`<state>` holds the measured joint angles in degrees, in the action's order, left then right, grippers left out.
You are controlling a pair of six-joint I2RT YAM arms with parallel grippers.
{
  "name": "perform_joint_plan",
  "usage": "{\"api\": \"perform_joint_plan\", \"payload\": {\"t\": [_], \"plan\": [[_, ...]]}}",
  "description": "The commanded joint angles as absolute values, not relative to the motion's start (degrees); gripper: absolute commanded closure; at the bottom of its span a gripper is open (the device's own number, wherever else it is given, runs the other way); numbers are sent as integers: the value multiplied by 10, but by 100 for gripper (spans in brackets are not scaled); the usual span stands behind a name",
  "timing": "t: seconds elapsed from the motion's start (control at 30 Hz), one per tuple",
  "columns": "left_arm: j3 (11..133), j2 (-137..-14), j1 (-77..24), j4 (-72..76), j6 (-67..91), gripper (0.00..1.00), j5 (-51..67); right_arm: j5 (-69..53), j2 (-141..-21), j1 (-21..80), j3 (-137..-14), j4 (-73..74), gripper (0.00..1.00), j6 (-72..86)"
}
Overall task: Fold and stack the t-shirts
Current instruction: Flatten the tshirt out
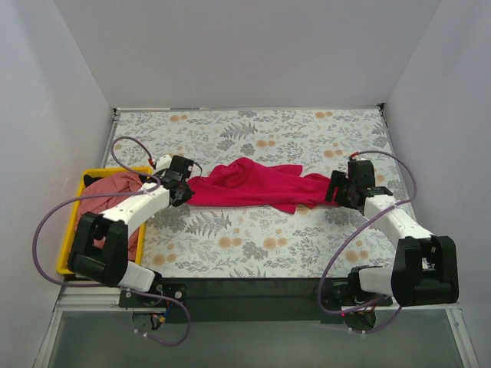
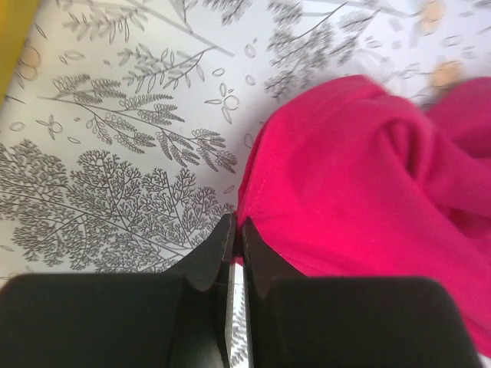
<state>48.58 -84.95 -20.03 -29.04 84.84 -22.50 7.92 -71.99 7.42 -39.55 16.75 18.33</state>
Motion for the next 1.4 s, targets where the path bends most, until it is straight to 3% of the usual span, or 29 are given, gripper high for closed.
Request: {"api": "perform_joint_plan", "payload": {"t": [0.0,0.23,0.4,0.5,0.53,0.57,0.67,1.07,1.23,1.37], "plan": [[483,-781,-200,-302,802,100,-243,39,-724,37,-377,117,19,207],[455,-741,-200,-278,767,100,-237,-40,-756,6,-344,41,20,205],[449,-736,-200,-263,765,100,-235,-74,-786,-10,-342,14,31,196],[451,-721,-200,-263,761,100,-250,-77,-790,-10,-348,13,51,195],[450,-716,-200,-263,760,100,-261,-74,-788,-10,-352,14,60,194],[450,-712,-200,-265,759,100,-268,-70,-785,-10,-358,18,77,192],[460,-696,-199,-275,756,100,-287,-52,-755,-10,-388,60,99,194],[526,-566,-200,-346,730,100,-335,47,-582,-6,-548,384,99,123],[505,-584,-200,-328,719,100,-302,8,-657,-1,-603,387,99,110],[510,-648,-199,-296,709,100,-303,4,-827,32,-708,387,99,103]]}}
